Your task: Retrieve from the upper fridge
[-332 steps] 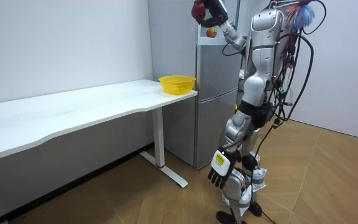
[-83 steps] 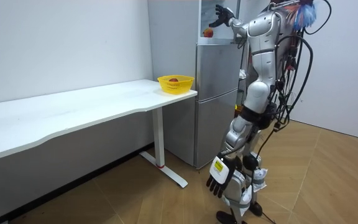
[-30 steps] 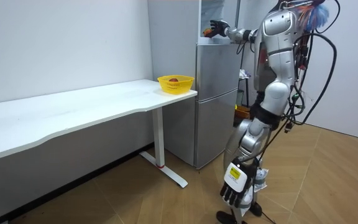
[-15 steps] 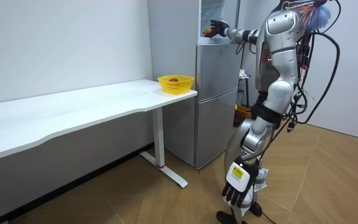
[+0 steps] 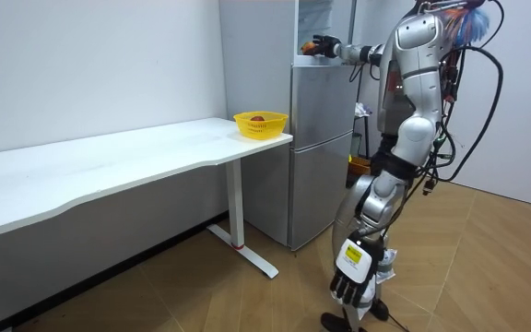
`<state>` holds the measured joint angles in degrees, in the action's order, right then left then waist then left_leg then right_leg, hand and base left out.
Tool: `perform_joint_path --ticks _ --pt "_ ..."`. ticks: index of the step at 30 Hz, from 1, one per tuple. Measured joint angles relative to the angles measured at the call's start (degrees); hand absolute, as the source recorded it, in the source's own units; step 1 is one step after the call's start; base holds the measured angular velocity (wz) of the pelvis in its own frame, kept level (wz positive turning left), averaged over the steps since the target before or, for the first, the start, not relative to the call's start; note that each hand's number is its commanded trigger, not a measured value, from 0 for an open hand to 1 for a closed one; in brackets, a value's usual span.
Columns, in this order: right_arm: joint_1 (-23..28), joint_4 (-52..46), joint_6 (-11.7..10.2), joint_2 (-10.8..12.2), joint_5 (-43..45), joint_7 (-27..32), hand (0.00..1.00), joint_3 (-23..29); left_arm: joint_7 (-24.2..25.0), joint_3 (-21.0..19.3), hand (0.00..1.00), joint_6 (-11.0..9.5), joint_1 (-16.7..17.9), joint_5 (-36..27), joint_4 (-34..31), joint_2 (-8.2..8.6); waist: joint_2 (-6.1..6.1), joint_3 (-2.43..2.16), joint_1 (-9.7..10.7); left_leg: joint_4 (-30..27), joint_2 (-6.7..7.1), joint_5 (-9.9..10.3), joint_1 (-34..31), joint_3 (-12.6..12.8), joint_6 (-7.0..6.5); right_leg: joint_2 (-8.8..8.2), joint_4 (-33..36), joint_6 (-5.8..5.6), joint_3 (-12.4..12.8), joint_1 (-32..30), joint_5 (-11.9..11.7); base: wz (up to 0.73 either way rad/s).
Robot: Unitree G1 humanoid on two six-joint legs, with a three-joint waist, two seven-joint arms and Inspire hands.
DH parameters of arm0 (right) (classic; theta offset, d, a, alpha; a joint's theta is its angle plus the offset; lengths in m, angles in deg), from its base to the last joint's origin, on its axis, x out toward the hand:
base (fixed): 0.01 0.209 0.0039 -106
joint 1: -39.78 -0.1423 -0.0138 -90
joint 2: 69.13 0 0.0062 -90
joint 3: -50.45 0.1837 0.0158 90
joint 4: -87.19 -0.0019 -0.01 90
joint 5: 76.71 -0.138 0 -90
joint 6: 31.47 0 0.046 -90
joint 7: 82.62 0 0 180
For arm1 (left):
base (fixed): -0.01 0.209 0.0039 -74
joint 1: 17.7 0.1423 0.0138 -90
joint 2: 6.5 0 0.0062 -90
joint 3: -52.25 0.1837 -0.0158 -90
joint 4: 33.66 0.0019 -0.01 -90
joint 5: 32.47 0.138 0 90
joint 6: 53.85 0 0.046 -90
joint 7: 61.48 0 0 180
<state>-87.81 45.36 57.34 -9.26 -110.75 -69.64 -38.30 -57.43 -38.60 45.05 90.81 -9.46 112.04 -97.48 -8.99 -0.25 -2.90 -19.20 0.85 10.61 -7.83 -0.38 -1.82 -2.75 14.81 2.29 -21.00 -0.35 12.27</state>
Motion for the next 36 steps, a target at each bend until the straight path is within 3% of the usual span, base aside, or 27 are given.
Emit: perform_joint_path --ticks 6,14,34,35,36 --pt "-1.69 2.82 -0.01 -0.23 -4.08 -4.37 0.00 -0.07 0.03 -0.04 0.00 0.72 0.04 0.08 0.01 -0.01 -0.06 -0.04 0.69 0.32 0.01 -0.04 0.58 0.06 0.04 -0.06 -0.06 0.01 -0.03 0.43 0.00 0.00" --pt "-1.86 7.40 -0.23 -2.28 -8.92 -11.49 0.00 -2.23 0.05 -0.15 0.00 0.59 -0.31 0.02 -0.44 -0.06 -0.41 -0.12 0.78 0.33 -0.07 -0.02 0.99 0.07 0.07 0.03 -0.35 0.09 -0.01 0.88 -0.06 0.00" --pt "-1.93 8.89 -0.71 -3.47 -8.90 -16.96 0.00 -2.14 0.44 -0.18 0.00 -0.64 -0.38 0.07 -0.47 -0.40 -0.37 0.00 0.79 0.34 -0.13 0.02 0.95 0.14 0.13 0.09 -0.34 0.09 0.05 0.81 -0.05 0.00" --pt "-1.93 8.88 -0.71 -3.47 -8.88 -16.96 0.08 -2.14 0.49 -0.18 0.00 -0.64 -0.39 0.07 -0.47 -0.41 -0.39 0.02 0.79 0.34 -0.13 0.02 0.96 0.15 0.13 0.09 -0.34 0.09 0.06 0.70 -0.05 0.00" --pt "-1.94 8.87 -0.72 -3.47 -8.87 -16.94 0.40 -2.14 0.53 -0.18 0.00 -0.65 -0.44 0.04 -0.47 -0.44 -0.41 0.06 0.76 0.35 -0.14 0.02 0.99 0.17 0.14 0.10 -0.34 0.09 0.10 0.56 -0.05 0.00"
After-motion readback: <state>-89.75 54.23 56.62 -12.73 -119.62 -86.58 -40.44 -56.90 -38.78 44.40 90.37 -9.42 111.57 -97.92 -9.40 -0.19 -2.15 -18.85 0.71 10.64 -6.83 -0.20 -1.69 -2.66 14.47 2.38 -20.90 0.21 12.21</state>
